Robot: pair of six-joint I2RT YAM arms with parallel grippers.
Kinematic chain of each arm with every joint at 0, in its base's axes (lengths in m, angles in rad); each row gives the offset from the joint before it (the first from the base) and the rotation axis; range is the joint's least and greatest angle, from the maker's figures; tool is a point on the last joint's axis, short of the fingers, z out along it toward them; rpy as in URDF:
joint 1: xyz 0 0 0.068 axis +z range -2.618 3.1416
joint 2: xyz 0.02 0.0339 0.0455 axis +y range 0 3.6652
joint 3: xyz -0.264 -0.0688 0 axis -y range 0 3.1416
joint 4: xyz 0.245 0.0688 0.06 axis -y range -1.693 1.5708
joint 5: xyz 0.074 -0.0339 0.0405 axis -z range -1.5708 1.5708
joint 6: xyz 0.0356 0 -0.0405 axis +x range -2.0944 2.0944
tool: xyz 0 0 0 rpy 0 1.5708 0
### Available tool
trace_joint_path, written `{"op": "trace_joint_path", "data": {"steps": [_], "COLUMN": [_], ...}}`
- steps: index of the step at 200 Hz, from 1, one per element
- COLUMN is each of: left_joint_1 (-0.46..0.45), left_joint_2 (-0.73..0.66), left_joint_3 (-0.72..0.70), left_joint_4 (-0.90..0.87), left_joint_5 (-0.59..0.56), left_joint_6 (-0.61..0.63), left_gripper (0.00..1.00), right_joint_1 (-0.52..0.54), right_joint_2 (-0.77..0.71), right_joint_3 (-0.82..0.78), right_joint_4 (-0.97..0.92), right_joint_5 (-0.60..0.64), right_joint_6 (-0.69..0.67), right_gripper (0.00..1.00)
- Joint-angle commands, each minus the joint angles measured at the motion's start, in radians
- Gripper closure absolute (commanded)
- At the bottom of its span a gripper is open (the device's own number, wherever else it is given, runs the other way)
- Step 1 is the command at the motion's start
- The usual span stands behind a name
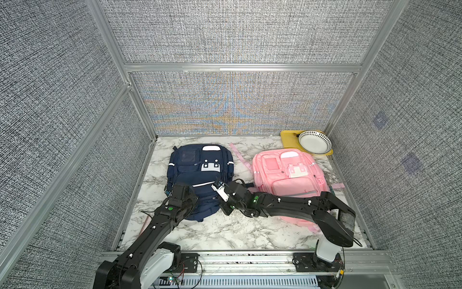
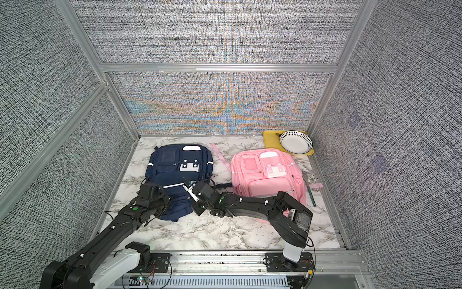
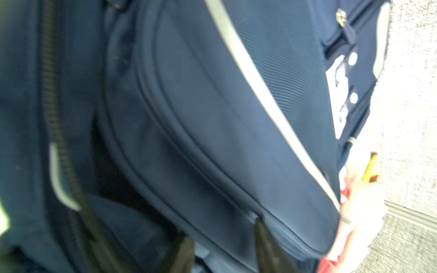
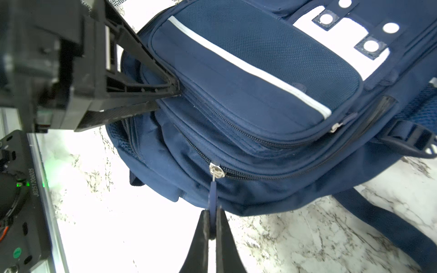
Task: Zip up the backpack
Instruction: Zip the zipper on the backpack.
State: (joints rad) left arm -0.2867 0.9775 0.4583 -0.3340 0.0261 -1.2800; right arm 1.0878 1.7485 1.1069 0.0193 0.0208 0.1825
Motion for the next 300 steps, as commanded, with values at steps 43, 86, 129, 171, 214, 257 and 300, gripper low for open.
{"op": "trace_joint_path", "data": {"steps": [43,86,129,171,214,257,300], "left_joint_1": [0.0,0.0,0.003,0.005,0.013,0.018,0.021], "left_joint_2": [0.056,-0.032,-0.125,-0.137,-0.129,-0.139,-0.15], "left_joint_3": [0.032,0.045,0.033,0.029,0.043,0.046,0.037], "left_joint_4": [-0.01,-0.089,-0.141,-0.143,-0.137,-0.143,-0.141], "left_joint_5": [-0.028,-0.068,-0.094,-0.073,-0.047,-0.025,0.003], "left_joint_6": [0.037,0.063,0.072,0.071,0.091,0.106,0.114], "left_gripper": [1.0,1.0,1.0,1.0,1.0,1.0,1.0], "right_joint_1": [0.004,-0.032,-0.084,-0.135,-0.174,-0.243,-0.306], "right_joint_2": [-0.033,-0.026,-0.017,-0.017,-0.031,-0.022,0.028], "right_joint_3": [-0.021,-0.029,-0.067,-0.097,-0.127,-0.102,-0.038], "right_joint_4": [0.051,0.032,0.023,0.038,0.047,0.067,0.071], "right_joint_5": [-0.003,0.017,0.019,0.019,0.035,0.039,0.035], "right_joint_6": [-0.013,-0.03,-0.076,-0.093,-0.128,-0.175,-0.218], "right_gripper": [1.0,1.0,1.0,1.0,1.0,1.0,1.0]}}
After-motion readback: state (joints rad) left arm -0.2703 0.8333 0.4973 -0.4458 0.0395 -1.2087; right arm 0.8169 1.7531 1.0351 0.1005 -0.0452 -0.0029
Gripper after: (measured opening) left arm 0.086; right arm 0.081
